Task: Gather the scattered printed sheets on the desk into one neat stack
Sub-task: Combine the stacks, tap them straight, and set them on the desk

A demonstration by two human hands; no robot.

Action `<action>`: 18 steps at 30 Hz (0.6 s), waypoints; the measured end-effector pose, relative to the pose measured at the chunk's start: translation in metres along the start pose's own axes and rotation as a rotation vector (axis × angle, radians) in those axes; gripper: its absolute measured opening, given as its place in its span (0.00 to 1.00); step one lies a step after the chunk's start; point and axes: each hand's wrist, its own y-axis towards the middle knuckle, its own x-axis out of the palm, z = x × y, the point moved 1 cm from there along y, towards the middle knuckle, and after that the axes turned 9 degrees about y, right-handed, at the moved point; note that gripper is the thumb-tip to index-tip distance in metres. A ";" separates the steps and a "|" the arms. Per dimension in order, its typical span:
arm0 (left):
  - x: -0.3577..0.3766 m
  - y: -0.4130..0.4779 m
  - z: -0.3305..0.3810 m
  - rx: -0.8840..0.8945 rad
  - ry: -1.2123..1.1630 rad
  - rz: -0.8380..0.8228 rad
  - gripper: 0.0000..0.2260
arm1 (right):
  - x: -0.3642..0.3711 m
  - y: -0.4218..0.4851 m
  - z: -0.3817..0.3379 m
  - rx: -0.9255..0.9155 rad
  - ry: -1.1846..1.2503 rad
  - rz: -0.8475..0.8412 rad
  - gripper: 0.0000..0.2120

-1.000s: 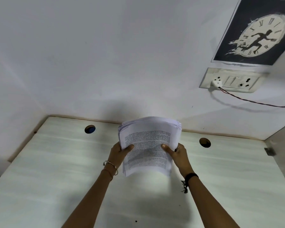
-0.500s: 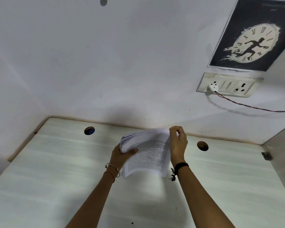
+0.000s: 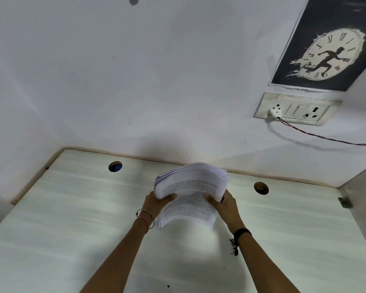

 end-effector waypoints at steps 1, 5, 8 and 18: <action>0.000 0.000 -0.001 0.000 0.014 0.004 0.31 | 0.000 0.000 0.002 -0.010 -0.071 0.018 0.19; -0.006 0.007 0.001 0.062 0.047 0.067 0.43 | -0.001 0.008 -0.015 -0.120 -0.180 0.099 0.24; -0.018 0.012 0.009 0.139 -0.008 0.126 0.40 | -0.008 0.015 -0.029 -0.186 -0.215 0.119 0.20; -0.037 0.014 0.009 0.294 -0.011 0.020 0.27 | -0.014 0.017 0.007 0.080 -0.196 -0.021 0.19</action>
